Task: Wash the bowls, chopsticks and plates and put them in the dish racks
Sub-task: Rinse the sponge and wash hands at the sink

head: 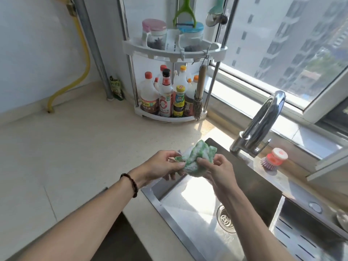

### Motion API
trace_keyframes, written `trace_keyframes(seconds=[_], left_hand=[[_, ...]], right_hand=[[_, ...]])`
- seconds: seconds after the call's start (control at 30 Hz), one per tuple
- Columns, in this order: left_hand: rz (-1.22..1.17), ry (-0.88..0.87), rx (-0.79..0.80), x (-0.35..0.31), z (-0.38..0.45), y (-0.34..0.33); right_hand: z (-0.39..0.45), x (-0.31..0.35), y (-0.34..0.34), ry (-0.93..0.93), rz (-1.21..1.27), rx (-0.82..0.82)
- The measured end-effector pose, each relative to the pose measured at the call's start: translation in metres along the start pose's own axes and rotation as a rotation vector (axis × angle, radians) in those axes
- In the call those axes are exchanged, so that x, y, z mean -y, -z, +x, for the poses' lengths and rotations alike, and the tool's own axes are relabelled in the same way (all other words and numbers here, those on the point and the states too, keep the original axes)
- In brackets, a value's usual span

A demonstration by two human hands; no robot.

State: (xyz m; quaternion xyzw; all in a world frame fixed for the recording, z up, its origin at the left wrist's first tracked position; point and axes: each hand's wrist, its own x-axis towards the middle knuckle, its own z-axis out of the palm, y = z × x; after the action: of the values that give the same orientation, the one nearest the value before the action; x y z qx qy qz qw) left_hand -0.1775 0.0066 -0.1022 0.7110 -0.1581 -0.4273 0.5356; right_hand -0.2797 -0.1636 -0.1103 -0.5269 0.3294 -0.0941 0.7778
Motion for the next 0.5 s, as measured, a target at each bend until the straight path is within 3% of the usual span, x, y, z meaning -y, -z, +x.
trace_keyframes(seconds=[0.13, 0.33, 0.5], left_hand=[[0.23, -0.057, -0.002, -0.013, 0.002, 0.022], [0.218, -0.229, -0.112, -0.028, 0.005, 0.057], [0.178, -0.27, -0.199, -0.043, 0.008, 0.082]], right_hand=[[-0.001, 0.008, -0.034, 0.056, -0.099, 0.045], [0.005, 0.029, -0.064, 0.088, -0.167, 0.15], [0.009, 0.046, -0.077, 0.152, -0.319, 0.079]])
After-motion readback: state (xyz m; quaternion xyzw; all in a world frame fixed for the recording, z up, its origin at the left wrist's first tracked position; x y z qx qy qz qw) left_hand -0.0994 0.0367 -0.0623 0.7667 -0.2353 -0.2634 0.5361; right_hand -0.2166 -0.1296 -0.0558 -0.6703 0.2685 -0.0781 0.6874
